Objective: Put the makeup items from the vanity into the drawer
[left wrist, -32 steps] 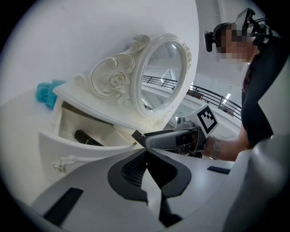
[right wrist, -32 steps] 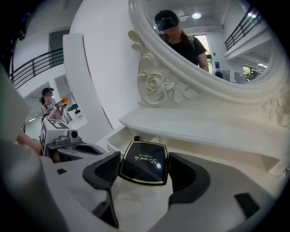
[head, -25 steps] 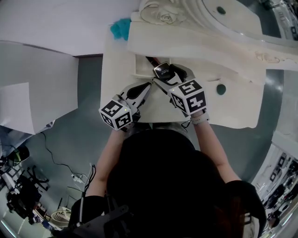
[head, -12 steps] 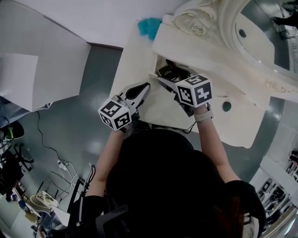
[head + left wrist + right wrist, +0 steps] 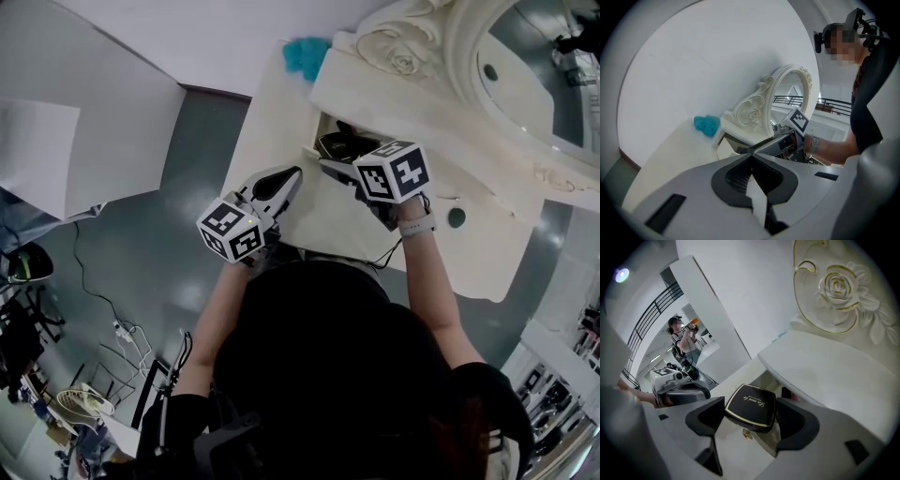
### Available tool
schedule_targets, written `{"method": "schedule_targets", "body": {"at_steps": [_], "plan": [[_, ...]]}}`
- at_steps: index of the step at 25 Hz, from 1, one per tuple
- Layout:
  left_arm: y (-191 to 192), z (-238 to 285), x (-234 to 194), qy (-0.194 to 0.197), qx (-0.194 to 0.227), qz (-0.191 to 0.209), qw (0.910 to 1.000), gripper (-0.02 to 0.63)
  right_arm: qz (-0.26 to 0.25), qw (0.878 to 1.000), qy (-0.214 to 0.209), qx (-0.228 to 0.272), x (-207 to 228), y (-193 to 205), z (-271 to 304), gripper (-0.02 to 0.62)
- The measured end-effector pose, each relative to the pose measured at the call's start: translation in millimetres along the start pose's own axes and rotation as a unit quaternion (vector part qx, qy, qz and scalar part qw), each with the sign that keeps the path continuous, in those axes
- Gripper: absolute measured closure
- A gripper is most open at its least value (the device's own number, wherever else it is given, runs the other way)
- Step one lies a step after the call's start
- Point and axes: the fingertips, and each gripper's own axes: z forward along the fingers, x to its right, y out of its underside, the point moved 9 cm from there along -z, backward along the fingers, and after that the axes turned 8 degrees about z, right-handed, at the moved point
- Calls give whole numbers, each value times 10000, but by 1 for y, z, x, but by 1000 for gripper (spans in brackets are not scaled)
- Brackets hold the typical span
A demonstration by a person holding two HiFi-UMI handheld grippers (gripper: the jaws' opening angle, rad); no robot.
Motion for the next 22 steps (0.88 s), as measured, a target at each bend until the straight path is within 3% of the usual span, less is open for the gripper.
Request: {"method": "schedule_targets", "body": {"at_steps": [22], "plan": [[1,1,0,91,-19,1,10000,592,-90,9995,134,-261,0,6,2,259]]}}
